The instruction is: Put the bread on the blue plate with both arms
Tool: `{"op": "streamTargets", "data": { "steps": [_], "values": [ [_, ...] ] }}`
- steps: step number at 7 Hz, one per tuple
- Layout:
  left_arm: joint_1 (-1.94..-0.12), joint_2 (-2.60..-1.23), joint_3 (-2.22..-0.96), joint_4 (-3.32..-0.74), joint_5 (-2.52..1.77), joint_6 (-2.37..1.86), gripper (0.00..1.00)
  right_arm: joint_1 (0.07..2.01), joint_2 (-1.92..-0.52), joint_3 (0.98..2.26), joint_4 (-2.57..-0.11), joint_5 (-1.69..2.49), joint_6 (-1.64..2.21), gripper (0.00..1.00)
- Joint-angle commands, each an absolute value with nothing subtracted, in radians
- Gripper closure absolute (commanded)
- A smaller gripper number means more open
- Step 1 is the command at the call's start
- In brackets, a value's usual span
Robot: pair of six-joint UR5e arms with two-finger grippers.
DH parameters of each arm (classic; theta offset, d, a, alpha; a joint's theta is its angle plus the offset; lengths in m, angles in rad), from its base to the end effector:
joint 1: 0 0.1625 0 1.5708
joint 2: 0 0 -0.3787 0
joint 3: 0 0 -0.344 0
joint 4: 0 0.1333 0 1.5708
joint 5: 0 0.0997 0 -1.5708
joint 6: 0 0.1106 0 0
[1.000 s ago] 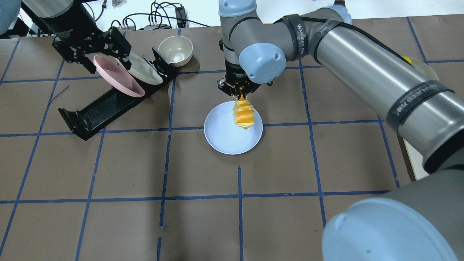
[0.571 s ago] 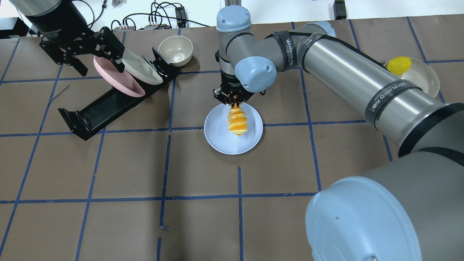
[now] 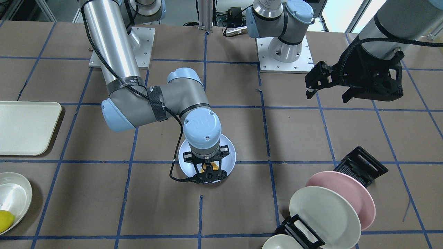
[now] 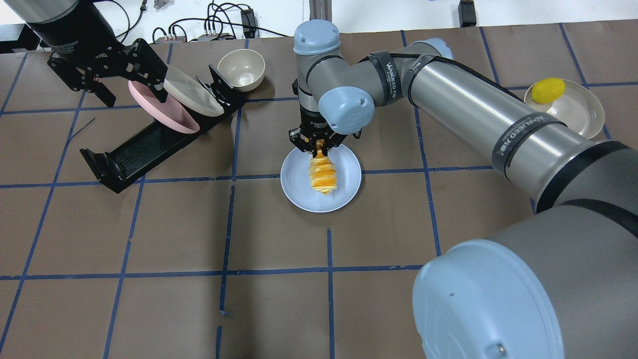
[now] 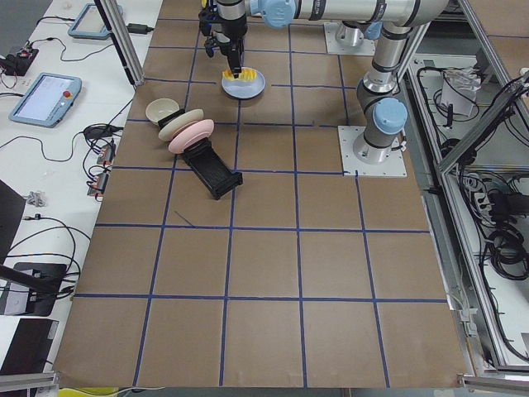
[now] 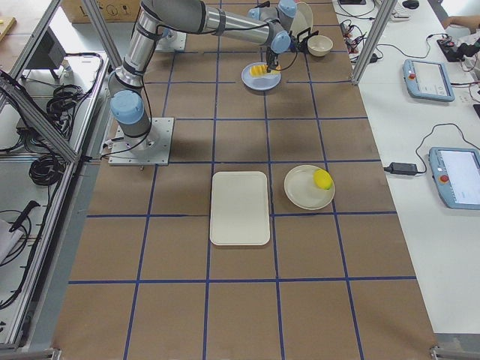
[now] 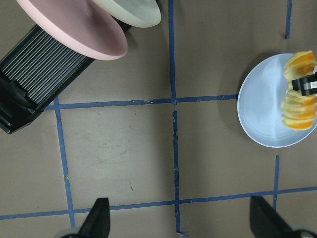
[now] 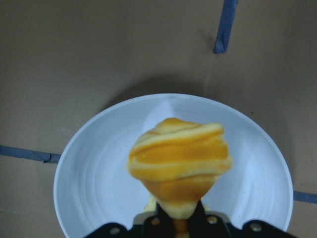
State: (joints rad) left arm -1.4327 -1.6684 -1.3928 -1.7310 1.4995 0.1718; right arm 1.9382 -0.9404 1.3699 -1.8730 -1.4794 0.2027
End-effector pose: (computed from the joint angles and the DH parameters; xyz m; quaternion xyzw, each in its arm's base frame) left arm -0.0751 -0.4853 0.4491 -0.0154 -0.9985 -0.0339 0.0413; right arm 0.3568 -0.5280 0.2033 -0.0791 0.9938 0.0738 0.0259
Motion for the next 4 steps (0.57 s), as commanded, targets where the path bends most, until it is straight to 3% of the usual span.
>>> {"op": "streamTargets", "data": {
  "steps": [1, 4],
  "values": [
    [-1.431, -1.667, -1.393, -1.736, 1.509, 0.172, 0.00, 1.940, -0.940, 1.373, -1.873, -1.479, 0.201, 0.00],
    [-1.433, -1.628, -1.454, -1.732, 1.500, 0.134, 0.00, 1.907, -0.957, 1.370, -1.887, -1.477, 0.137, 0.00]
  ]
}}
